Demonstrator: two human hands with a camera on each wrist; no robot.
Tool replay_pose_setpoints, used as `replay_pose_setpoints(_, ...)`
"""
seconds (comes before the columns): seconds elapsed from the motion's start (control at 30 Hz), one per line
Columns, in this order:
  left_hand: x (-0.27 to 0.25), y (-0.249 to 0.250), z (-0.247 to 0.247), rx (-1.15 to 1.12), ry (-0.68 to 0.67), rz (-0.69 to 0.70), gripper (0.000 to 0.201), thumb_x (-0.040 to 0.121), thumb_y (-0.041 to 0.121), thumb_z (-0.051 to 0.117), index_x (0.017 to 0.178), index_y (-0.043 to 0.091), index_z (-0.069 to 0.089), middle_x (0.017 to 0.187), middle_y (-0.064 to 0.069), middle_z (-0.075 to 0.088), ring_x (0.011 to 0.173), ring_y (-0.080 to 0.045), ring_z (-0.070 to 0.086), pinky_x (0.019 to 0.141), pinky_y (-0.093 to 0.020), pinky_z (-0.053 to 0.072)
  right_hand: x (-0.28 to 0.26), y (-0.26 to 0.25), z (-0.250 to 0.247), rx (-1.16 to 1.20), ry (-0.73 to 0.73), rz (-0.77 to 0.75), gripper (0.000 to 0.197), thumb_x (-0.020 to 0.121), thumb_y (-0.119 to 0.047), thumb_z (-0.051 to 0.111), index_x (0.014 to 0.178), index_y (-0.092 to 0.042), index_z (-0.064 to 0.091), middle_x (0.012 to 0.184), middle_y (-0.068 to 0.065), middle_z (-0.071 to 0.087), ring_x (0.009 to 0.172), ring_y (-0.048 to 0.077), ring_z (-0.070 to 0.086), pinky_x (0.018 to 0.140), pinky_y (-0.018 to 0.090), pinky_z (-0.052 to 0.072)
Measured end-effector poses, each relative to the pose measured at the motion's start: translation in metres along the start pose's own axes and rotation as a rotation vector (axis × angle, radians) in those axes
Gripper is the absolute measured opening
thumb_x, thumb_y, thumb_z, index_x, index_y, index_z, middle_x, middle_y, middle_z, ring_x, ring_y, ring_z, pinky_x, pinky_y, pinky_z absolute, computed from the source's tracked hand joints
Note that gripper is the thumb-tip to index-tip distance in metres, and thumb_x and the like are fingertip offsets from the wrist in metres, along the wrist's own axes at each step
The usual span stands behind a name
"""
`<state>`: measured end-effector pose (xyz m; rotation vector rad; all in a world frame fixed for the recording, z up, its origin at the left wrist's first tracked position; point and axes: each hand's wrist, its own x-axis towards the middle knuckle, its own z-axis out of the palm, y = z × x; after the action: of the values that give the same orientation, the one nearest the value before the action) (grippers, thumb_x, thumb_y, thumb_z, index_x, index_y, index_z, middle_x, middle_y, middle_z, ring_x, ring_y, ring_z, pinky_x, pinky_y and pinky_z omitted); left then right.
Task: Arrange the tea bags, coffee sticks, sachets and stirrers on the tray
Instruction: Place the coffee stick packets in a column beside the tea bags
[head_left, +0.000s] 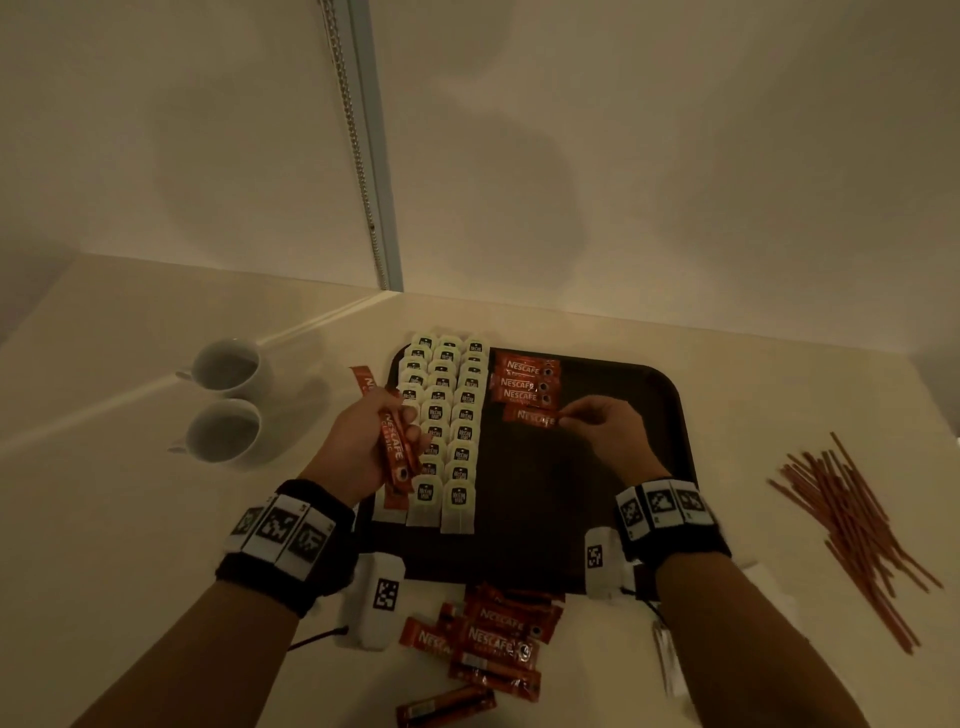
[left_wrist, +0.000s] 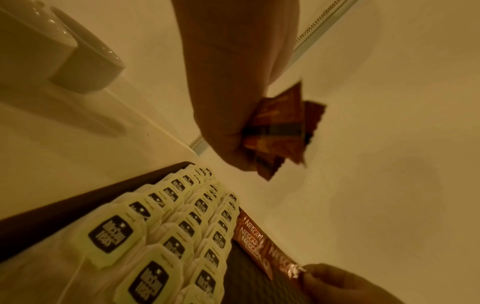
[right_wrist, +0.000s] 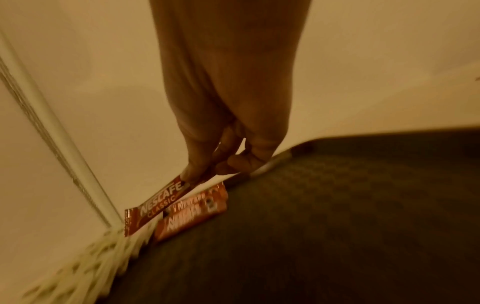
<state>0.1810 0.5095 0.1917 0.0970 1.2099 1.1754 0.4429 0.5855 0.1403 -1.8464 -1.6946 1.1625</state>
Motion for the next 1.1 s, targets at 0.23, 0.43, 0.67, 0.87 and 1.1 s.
replay_pose_setpoints(0.23,-0.004,0.001,0.003,0.086,-0.014,-0.010,0.024,0.096,0.011,0.040,0.113,0.001,0.053,0.081,-0.013,0.067,0.064,-0.023,0.069,0.055,-0.034,0.057,0.023,0.010,0.030,0.042,0.047,0.062,0.014,0.082,-0.015,0.069,0.091,-0.024,0.064,0.107,-0.008,0.059,0.100,0.005,0.052,0.089,0.023,0.040)
replay_pose_setpoints(0.43,-0.004,0.004,0.004,0.099,-0.027,-0.013,0.027,0.097,0.011,0.037,0.116,-0.002,0.052,0.085,-0.017,0.066,0.063,-0.023,0.070,0.052,-0.031,0.057,0.038,0.008,0.035,0.022,0.165,0.024,0.014,0.082,-0.014,0.069,0.094,-0.018,0.064,0.104,-0.006,0.060,0.097,0.005,0.053,0.087,0.022,0.041)
replay_pose_setpoints(0.67,-0.005,0.003,0.001,0.138,-0.016,-0.019,0.030,0.098,0.012,0.038,0.120,-0.002,0.052,0.090,-0.019,0.068,0.071,-0.025,0.070,0.053,-0.032,0.057,0.047,0.010,0.038,-0.012,0.185,0.019,0.014,0.082,-0.014,0.069,0.092,-0.019,0.062,0.101,-0.005,0.059,0.094,0.005,0.052,0.085,0.022,0.041)
replay_pose_setpoints(0.87,-0.006,0.002,0.002,0.172,-0.020,0.006,0.015,0.098,0.012,0.040,0.105,0.009,0.053,0.069,-0.016,0.069,0.063,-0.025,0.070,0.051,-0.033,0.057,0.055,0.014,0.042,-0.050,0.185,0.054,0.018,0.080,-0.015,0.071,0.095,-0.018,0.061,0.107,0.000,0.058,0.095,0.009,0.053,0.083,0.023,0.041)
replay_pose_setpoints(1.1,0.000,-0.007,0.003,0.256,0.005,0.085,0.012,0.096,0.011,0.049,0.102,0.009,0.060,0.080,-0.011,0.067,0.071,-0.023,0.067,0.068,-0.038,0.056,0.058,0.017,0.044,-0.094,0.209,0.052,0.022,0.078,-0.017,0.072,0.097,-0.018,0.060,0.110,0.003,0.058,0.097,0.011,0.053,0.084,0.023,0.041)
